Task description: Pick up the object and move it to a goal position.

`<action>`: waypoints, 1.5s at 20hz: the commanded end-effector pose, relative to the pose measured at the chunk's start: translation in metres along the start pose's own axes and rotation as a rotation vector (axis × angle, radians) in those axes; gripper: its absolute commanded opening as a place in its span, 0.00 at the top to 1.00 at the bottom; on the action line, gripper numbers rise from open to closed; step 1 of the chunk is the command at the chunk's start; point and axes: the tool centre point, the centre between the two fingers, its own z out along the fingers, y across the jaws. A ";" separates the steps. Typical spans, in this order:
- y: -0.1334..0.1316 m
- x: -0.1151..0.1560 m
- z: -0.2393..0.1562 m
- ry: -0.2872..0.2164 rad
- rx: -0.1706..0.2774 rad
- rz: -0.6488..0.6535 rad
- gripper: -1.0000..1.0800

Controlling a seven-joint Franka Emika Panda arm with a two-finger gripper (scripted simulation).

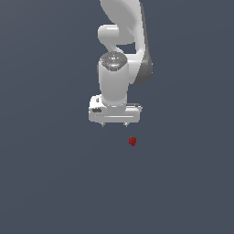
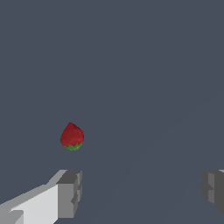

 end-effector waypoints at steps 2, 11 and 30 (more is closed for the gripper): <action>0.000 0.000 0.000 0.000 0.000 0.001 0.04; -0.001 0.001 0.002 -0.020 0.018 0.039 0.04; -0.041 0.003 0.044 -0.017 0.014 0.186 0.04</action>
